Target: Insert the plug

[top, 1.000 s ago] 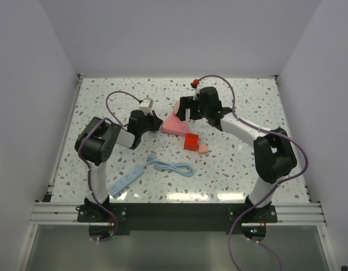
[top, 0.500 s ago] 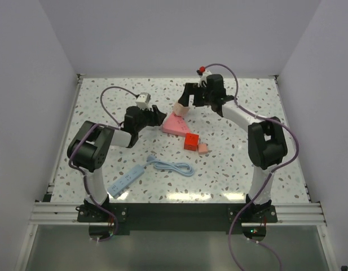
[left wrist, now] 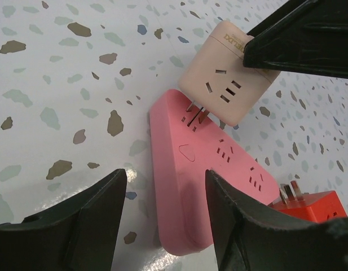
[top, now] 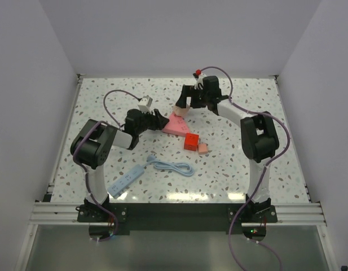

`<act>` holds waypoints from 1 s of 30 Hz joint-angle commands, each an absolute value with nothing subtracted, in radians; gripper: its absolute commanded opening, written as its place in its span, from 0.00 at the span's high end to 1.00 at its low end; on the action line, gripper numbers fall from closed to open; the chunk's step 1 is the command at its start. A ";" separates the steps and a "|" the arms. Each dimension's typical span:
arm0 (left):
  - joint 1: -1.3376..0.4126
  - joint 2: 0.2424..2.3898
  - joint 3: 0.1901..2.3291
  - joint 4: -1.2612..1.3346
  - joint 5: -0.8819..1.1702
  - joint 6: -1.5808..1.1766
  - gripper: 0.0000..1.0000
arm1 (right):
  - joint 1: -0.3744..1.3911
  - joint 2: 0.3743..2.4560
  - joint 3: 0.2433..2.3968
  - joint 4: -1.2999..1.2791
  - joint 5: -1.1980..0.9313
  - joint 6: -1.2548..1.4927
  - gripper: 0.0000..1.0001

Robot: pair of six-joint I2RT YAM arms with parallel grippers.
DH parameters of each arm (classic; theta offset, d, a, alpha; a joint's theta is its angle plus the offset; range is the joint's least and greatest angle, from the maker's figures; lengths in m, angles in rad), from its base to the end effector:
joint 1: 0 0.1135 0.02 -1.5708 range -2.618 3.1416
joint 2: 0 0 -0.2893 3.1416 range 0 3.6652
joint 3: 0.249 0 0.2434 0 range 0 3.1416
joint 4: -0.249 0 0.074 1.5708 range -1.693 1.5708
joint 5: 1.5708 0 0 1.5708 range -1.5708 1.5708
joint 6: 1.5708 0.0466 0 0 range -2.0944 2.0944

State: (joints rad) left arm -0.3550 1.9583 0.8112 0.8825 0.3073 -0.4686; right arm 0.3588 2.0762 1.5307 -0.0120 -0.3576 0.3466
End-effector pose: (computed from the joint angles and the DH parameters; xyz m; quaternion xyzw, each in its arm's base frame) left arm 0.3657 -0.1506 0.1600 0.0483 0.7889 -0.3517 0.5016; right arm 0.4556 0.1883 0.2333 -0.0915 0.8599 0.3109 0.3944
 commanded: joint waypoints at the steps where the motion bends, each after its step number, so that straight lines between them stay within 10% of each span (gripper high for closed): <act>1: -0.359 1.965 0.815 0.957 0.334 -0.474 0.37 | 0.354 2.088 1.572 -0.014 -0.376 0.348 0.02; 17: -0.373 1.980 0.836 0.896 0.324 -0.440 0.41 | 0.354 2.108 1.542 0.020 -0.431 0.367 0.45; 30: -0.377 1.993 0.845 0.877 0.314 -0.428 0.45 | 0.362 2.066 1.451 0.084 -0.474 0.327 0.57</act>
